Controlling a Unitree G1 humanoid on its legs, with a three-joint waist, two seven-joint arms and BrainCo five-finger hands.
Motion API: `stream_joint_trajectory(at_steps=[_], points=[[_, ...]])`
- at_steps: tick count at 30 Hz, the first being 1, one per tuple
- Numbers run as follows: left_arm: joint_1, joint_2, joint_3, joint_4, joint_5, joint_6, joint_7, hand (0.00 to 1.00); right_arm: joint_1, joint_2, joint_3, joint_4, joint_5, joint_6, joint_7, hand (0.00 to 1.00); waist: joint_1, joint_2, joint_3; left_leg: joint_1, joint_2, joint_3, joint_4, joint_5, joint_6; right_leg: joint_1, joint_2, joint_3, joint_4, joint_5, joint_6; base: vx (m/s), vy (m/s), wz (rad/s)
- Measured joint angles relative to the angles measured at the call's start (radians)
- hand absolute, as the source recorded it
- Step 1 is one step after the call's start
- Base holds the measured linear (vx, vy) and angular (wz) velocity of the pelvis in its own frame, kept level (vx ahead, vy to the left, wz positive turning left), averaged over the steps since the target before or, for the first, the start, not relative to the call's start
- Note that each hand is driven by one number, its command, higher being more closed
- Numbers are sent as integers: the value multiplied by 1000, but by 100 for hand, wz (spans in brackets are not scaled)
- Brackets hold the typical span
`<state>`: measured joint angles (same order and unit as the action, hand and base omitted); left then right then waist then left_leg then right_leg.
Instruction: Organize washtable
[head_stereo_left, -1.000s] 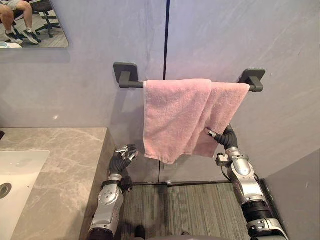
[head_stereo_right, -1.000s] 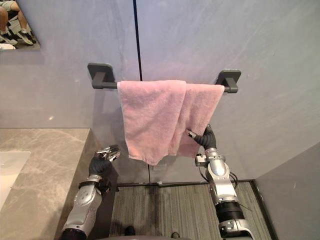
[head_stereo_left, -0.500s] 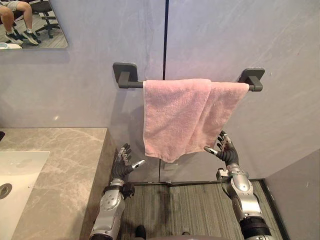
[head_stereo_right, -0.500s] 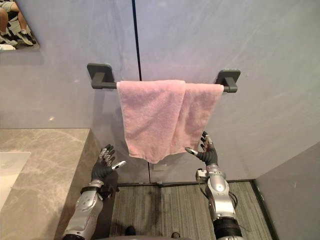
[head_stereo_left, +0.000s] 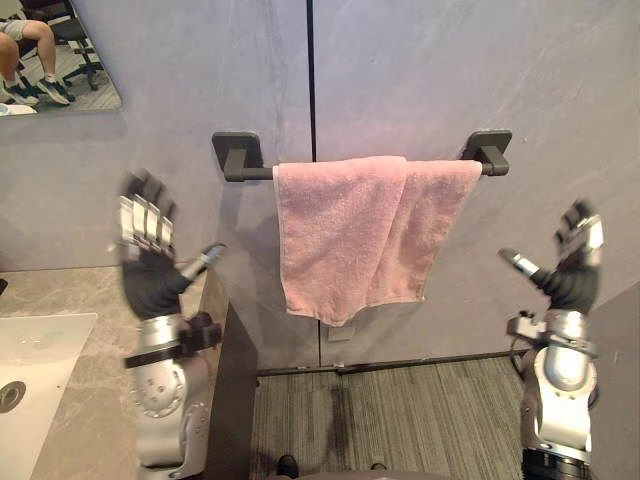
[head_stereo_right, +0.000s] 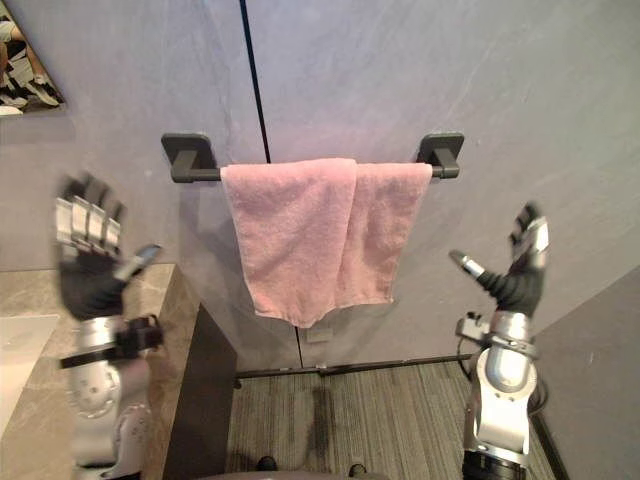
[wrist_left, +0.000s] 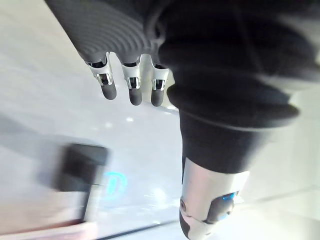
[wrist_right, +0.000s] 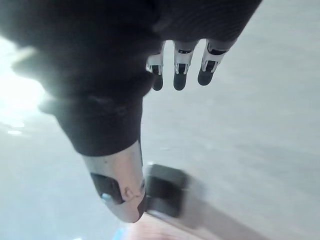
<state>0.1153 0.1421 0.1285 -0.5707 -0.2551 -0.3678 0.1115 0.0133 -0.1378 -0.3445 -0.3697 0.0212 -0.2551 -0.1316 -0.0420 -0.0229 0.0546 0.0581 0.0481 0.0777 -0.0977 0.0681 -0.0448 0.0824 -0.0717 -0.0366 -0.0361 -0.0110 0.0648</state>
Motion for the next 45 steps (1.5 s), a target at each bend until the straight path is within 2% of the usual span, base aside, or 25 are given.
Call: stream_joint_trajectory(at_steps=[4, 7, 15, 19, 21, 23, 26, 34, 45], points=[[-31, 52, -92, -52, -23, -12, -20, 0, -50, -40, 100, -113, 47, -49, 34, 0, -2, 0, 0, 6, 0, 4, -1, 0, 0, 3, 0, 5, 2, 0, 0, -37, -6, -4], [-75, 100, -206, -66, -35, -14, -64, 0, -77, -75, 229, -171, 88, -87, 91, 0, 0, -1, 0, 9, 0, 5, -1, 1, 0, 2, 0, 6, 8, -1, 1, -12, -2, 0], [-135, 148, -410, -48, -110, -13, -137, 0, -108, -151, 424, -169, 207, -91, 189, 0, 0, 0, -1, 10, -2, 5, -1, 1, 1, -1, -1, 8, 13, -1, 1, -4, -1, 0], [-202, 197, -564, 107, -159, 10, -203, 0, -132, -230, 568, -134, 256, -87, 255, 0, -2, 0, -2, 9, -2, 6, -6, 2, 2, -3, -1, 11, 15, -1, 1, -8, -2, 0], [-214, 205, -593, 163, -167, 32, -222, 0, -134, -244, 598, -99, 266, -79, 278, 0, -4, 0, -2, 8, -2, 8, -6, 2, 2, -6, -1, 13, 16, -1, 1, -11, -3, -2], [-220, 220, -611, 218, -167, 59, -245, 0, -134, -250, 608, -36, 277, -56, 290, 0, -8, 0, -2, 5, -2, 10, -6, 2, 2, -11, 0, 15, 16, -1, 1, -10, -4, -2], [-226, 229, -633, 255, -166, 71, -262, 0, -134, -266, 632, 8, 283, -39, 296, 0, -13, 0, -2, 0, -2, 10, -5, 3, 2, -16, 0, 16, 16, -1, 1, 0, 0, 0], [-281, 223, -640, 387, -160, 99, -259, 0, -134, -265, 646, 115, 279, -6, 308, 0, -28, -1, -12, -17, -1, 11, -1, 6, 3, -34, 1, 17, 21, 0, 1, -2, -1, 0], [-339, 194, -635, 549, -2, 112, -210, 0, -140, -263, 658, 233, 193, 24, 289, 0, -31, 0, -35, -39, 2, 12, -5, 9, 1, -53, 2, 26, 11, 7, -1, -3, -1, 0]])
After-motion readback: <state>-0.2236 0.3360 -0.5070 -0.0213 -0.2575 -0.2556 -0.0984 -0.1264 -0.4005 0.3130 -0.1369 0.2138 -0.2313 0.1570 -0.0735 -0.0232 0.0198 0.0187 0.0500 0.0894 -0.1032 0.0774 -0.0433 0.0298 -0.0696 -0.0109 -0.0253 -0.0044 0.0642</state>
